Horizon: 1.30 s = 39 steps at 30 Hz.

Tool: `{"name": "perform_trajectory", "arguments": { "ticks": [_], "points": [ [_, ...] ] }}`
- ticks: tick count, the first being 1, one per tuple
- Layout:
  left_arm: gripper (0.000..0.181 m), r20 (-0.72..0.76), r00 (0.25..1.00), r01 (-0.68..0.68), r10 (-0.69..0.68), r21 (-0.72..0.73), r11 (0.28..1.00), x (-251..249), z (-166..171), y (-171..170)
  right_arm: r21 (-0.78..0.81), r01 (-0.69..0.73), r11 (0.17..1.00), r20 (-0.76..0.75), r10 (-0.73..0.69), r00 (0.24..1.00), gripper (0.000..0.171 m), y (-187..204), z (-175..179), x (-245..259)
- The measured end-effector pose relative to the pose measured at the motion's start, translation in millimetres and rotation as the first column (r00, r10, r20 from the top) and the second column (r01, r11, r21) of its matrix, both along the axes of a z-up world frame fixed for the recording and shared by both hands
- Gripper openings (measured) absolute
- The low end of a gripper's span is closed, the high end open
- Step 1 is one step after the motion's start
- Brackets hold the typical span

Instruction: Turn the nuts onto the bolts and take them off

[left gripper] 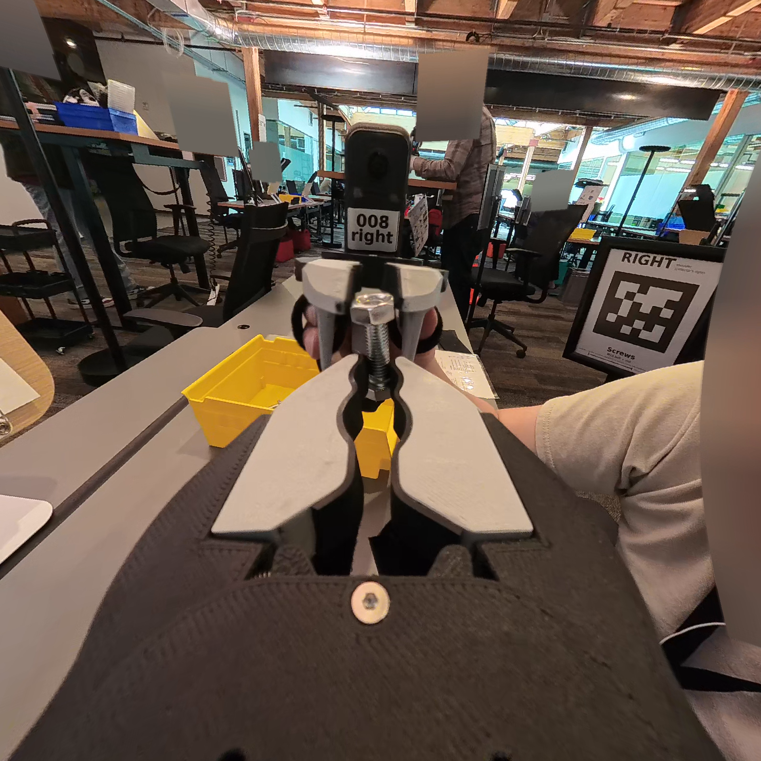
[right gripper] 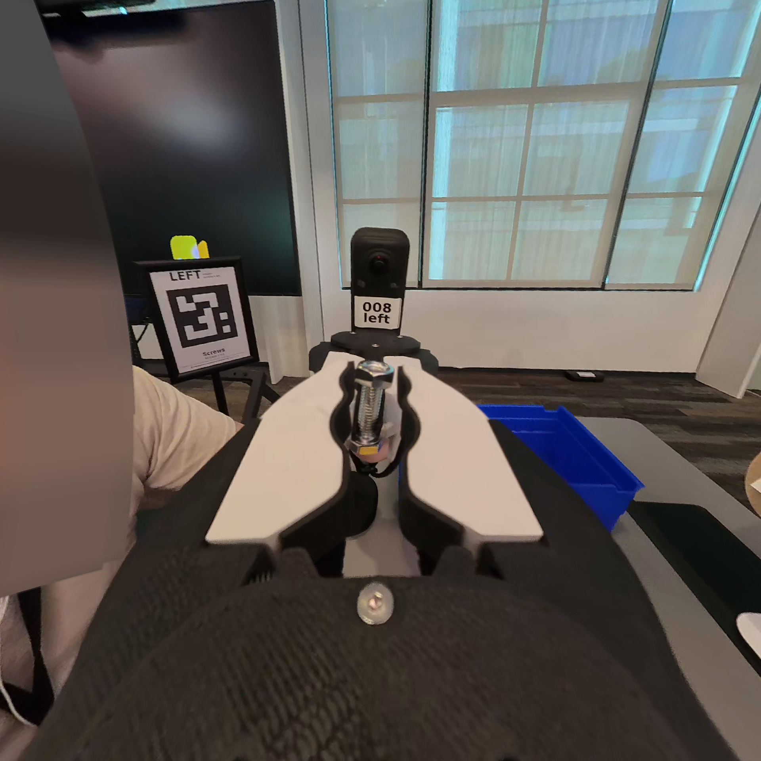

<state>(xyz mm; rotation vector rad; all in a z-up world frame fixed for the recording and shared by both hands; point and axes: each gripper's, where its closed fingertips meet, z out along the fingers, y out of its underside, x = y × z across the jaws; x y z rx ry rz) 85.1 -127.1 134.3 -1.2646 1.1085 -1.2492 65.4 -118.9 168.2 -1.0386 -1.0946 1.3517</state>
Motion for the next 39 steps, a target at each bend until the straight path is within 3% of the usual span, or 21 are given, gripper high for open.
{"name": "perform_trajectory", "arguments": {
  "ticks": [5, 11, 13, 15, 17, 19, 20, 22, 24, 27, 31, 34, 39],
  "points": [
    [0.009, -0.017, 1.0, 0.021, -0.021, -0.001, 1.0, 2, -3, -3, -0.005, -0.052, 0.999, 0.02, 0.052, 0.998, 0.018, -5, -2, -1],
    [0.009, -0.049, 0.997, 0.051, -0.052, -0.013, 0.999, 6, -9, -7, -0.126, -0.217, 0.968, -0.092, 0.206, 0.974, 0.018, -5, 8, 11],
    [0.009, -0.051, 0.997, 0.049, -0.049, -0.016, 0.999, 5, -10, -5, -0.102, -0.177, 0.979, -0.037, 0.174, 0.984, 0.018, 0, 6, 20],
    [0.009, -0.042, 0.998, 0.044, -0.045, -0.02, 0.999, 2, -7, -5, -0.001, -0.049, 0.999, 0.15, 0.049, 0.988, 0.018, 10, -10, 39],
    [0.009, -0.031, 0.998, 0.046, -0.047, -0.021, 0.999, -2, -2, -6, 0.171, 0.136, 0.976, 0.405, -0.195, 0.893, 0.018, 32, -45, 79],
    [0.009, -0.024, 0.999, 0.041, -0.041, -0.005, 0.999, -6, 2, -8, 0.333, 0.253, 0.908, 0.586, -0.41, 0.699, 0.018, 54, -90, 136],
    [0.009, -0.02, 0.999, 0.044, -0.044, -0.001, 0.999, -7, 4, -10, 0.345, 0.274, 0.897, 0.657, -0.44, 0.612, 0.019, 58, -113, 163],
    [0.009, -0.01, 0.999, 0.052, -0.052, -0.001, 0.999, -9, 8, -12, 0.211, 0.315, 0.925, 0.783, -0.353, 0.513, 0.019, 55, -158, 206],
    [0.009, -0.009, 0.998, 0.055, -0.055, 0.001, 0.999, -10, 9, -13, -0.004, 0.346, 0.938, 0.867, -0.169, 0.47, 0.019, 44, -199, 232],
    [0.009, -0.007, 0.998, 0.061, -0.061, 0.007, 0.998, -10, 11, -17, -0.126, 0.46, 0.879, 0.937, -0.047, 0.346, 0.019, 48, -247, 264],
    [0.009, -0.01, 0.998, 0.064, -0.064, 0.015, 0.998, -11, 12, -20, -0.239, 0.59, 0.771, 0.967, 0.135, 0.215, 0.019, 41, -285, 286],
    [0.009, -0.002, 0.998, 0.058, -0.058, 0.01, 0.998, -13, 13, -19, -0.285, 0.675, 0.681, 0.958, 0.192, 0.211, 0.019, 44, -293, 290],
    [0.009, 0.006, 0.999, 0.048, -0.048, 0.004, 0.999, -16, 15, -16, -0.293, 0.7, 0.651, 0.956, 0.195, 0.219, 0.02, 44, -293, 293]
  ]
}}
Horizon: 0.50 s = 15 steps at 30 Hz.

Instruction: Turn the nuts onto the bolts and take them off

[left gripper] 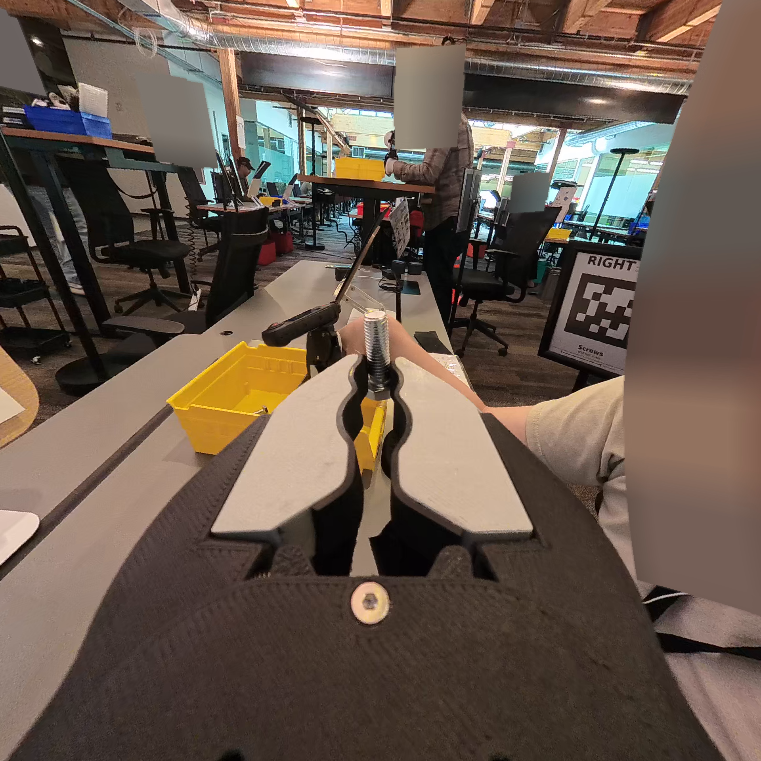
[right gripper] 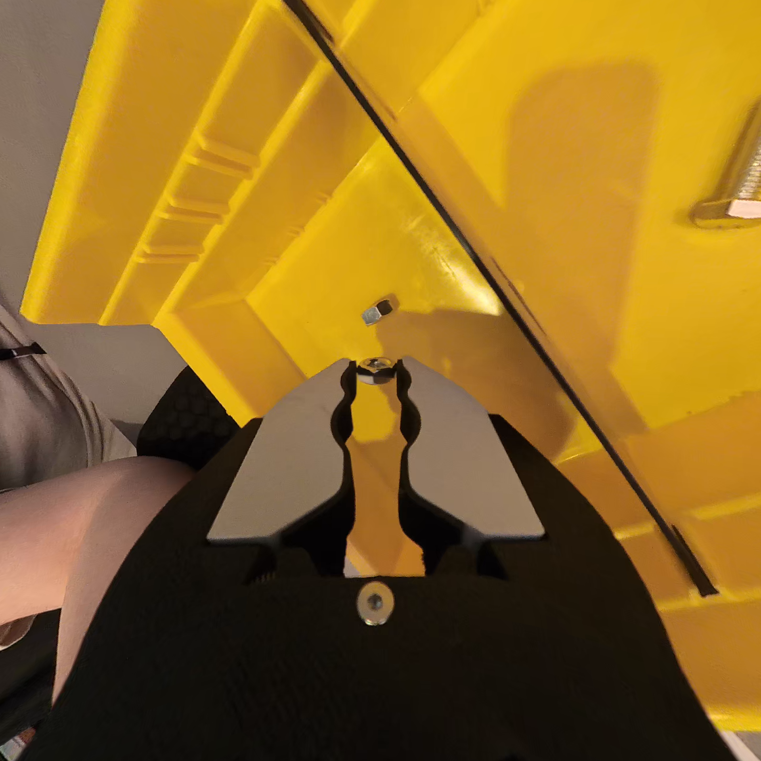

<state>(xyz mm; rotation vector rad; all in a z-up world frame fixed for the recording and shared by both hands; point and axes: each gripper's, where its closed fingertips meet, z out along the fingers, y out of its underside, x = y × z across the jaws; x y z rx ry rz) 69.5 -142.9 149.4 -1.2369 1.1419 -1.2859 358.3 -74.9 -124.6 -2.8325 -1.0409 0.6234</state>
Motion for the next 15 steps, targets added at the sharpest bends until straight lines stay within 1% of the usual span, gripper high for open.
{"name": "perform_trajectory", "arguments": {
  "ticks": [1, 3, 5, 7, 9, 10, 11, 12, 13, 14, 15],
  "points": [
    [0.009, 0.0, 1.0, -0.001, 0.001, 0.0, 1.0, 0, 0, 0, 0.003, 0.006, 1.0, -0.005, -0.006, 1.0, 0.021, 0, 1, 0],
    [0.009, 0.002, 1.0, -0.003, 0.003, 0.003, 1.0, -1, 1, 0, 0.028, 0.01, 1.0, -0.025, -0.01, 1.0, 0.028, 2, 6, -1],
    [0.009, 0.002, 1.0, -0.004, 0.004, 0.004, 1.0, -1, 1, 0, 0.057, -0.007, 0.998, -0.035, 0.009, 0.999, 0.028, 3, 13, -4],
    [0.009, 0.003, 1.0, -0.009, 0.009, 0.003, 1.0, -1, 1, 1, 0.139, -0.041, 0.989, -0.089, 0.053, 0.995, 0.027, 7, 31, -17],
    [0.009, 0.003, 1.0, -0.023, 0.023, -0.001, 1.0, 0, 0, 5, 0.296, -0.104, 0.949, -0.154, 0.155, 0.976, 0.025, 15, 62, -42],
    [0.009, 0.0, 0.999, -0.036, 0.036, -0.003, 0.999, 0, -2, 8, 0.417, -0.146, 0.897, -0.153, 0.228, 0.962, 0.025, 22, 81, -58],
    [0.009, -0.006, 0.999, -0.048, 0.048, -0.005, 0.999, 1, -4, 10, 0.549, -0.182, 0.816, -0.133, 0.3, 0.945, 0.025, 31, 101, -77],
    [0.009, -0.013, 0.998, -0.054, 0.054, -0.01, 0.998, 3, -7, 13, 0.672, -0.196, 0.714, -0.116, 0.363, 0.924, 0.025, 40, 125, -100],
    [0.009, -0.023, 0.998, -0.059, 0.059, -0.014, 0.998, 4, -10, 15, 0.775, -0.173, 0.608, -0.127, 0.418, 0.9, 0.025, 46, 151, -127],
    [0.009, -0.033, 0.997, -0.066, 0.066, -0.013, 0.998, 6, -12, 17, 0.849, -0.108, 0.517, -0.177, 0.471, 0.864, 0.027, 47, 179, -157],
    [0.009, -0.042, 0.996, -0.074, 0.073, -0.011, 0.997, 7, -15, 19, 0.885, -0.023, 0.465, -0.262, 0.537, 0.802, 0.029, 40, 206, -187]
  ]
}}
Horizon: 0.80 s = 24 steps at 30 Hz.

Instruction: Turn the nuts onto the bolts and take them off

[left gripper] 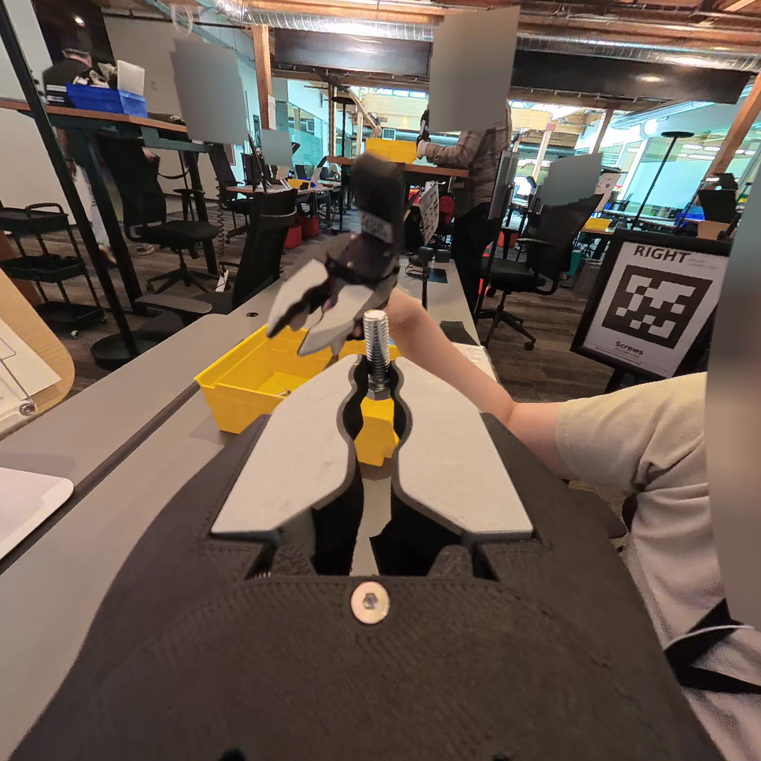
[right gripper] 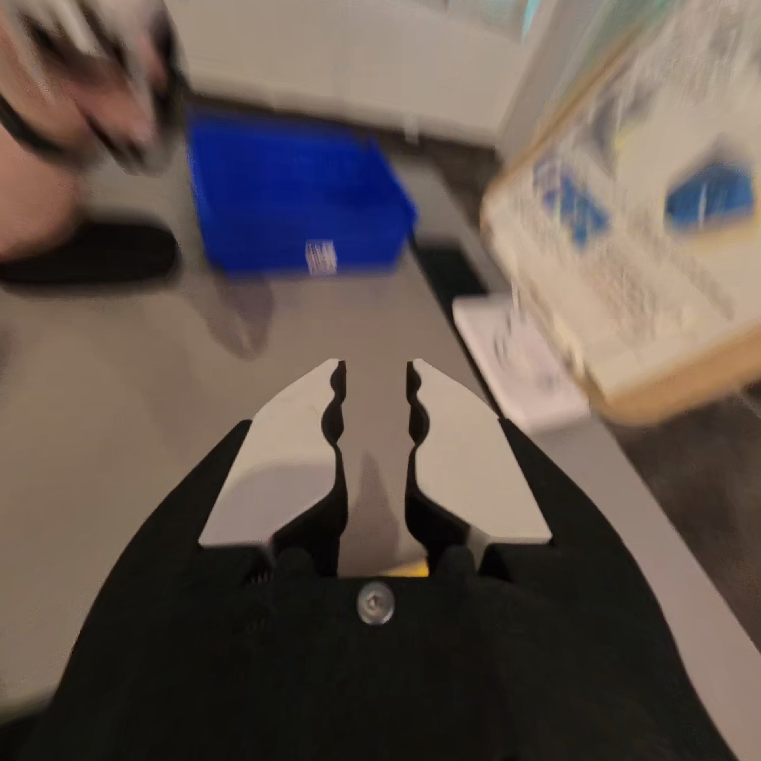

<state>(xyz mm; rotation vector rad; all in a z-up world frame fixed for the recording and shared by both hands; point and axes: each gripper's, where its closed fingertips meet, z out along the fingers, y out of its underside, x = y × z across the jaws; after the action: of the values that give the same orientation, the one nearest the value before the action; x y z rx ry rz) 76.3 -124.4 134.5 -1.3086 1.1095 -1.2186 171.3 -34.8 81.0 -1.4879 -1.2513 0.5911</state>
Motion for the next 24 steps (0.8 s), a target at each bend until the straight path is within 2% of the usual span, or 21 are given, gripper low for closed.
{"name": "perform_trajectory", "arguments": {
  "ticks": [2, 3, 6, 8, 11, 12, 13, 16, 18, 19, 21, 22, 23, 24],
  "points": [
    [0.009, -0.019, 1.0, -0.005, 0.005, 0.003, 1.0, 2, -4, 1, 0.016, -0.185, 0.983, -0.238, 0.183, 0.954, 0.032, -32, 39, -49],
    [0.009, -0.025, 1.0, -0.003, 0.004, 0.004, 1.0, 3, -6, 1, 0.01, -0.256, 0.967, -0.31, 0.247, 0.918, 0.032, -47, 51, -65],
    [0.009, -0.032, 1.0, 0.0, 0.0, 0.005, 1.0, 4, -7, 0, -0.001, -0.377, 0.926, -0.427, 0.341, 0.837, 0.032, -76, 68, -93],
    [0.009, -0.033, 0.999, 0.004, -0.004, 0.003, 1.0, 4, -7, 0, -0.024, -0.41, 0.912, -0.453, 0.356, 0.817, 0.031, -85, 70, -104],
    [0.009, -0.045, 0.999, 0.011, -0.011, 0.003, 1.0, 5, -9, -2, -0.065, -0.417, 0.907, -0.432, 0.351, 0.831, 0.029, -86, 63, -112],
    [0.009, -0.053, 0.998, 0.019, -0.018, 0.004, 1.0, 6, -10, -3, -0.057, -0.42, 0.906, -0.437, 0.355, 0.827, 0.015, -86, 62, -113],
    [0.009, -0.062, 0.998, 0.014, -0.014, 0.002, 1.0, 6, -11, -3, -0.06, -0.425, 0.903, -0.437, 0.359, 0.825, 0.01, -86, 61, -113],
    [0.013, -0.084, 0.996, 0.017, -0.017, -0.011, 1.0, 3, -13, -2, -0.136, -0.45, 0.883, -0.416, 0.361, 0.835, 0.01, -82, 56, -106],
    [0.02, -0.063, 0.998, 0.008, -0.011, -0.037, 0.999, -1, -8, 0, -0.139, -0.35, 0.926, -0.353, 0.284, 0.892, 0.011, -60, 51, -83],
    [0.022, -0.054, 0.999, 0.004, -0.007, -0.05, 0.999, -3, -6, 1, -0.122, -0.255, 0.959, -0.301, 0.209, 0.93, 0.011, -41, 46, -63],
    [0.021, -0.046, 0.999, 0.008, -0.011, -0.074, 0.997, -7, -4, 2, -0.086, 0.084, 0.993, -0.15, -0.096, 0.984, 0.011, 19, 22, -1],
    [0.02, -0.049, 0.999, 0.01, -0.015, -0.084, 0.996, -8, -4, 2, -0.078, 0.28, 0.957, -0.044, -0.284, 0.958, 0.011, 51, 1, 39],
    [0.02, -0.057, 0.998, 0.006, -0.011, -0.089, 0.996, -8, -6, 3, -0.077, 0.458, 0.885, 0.078, -0.453, 0.888, 0.011, 77, -25, 82],
    [0.019, -0.068, 0.998, 0.001, -0.007, -0.087, 0.996, -8, -7, 4, -0.071, 0.609, 0.79, 0.208, -0.585, 0.784, 0.011, 97, -53, 125]
  ]
}}
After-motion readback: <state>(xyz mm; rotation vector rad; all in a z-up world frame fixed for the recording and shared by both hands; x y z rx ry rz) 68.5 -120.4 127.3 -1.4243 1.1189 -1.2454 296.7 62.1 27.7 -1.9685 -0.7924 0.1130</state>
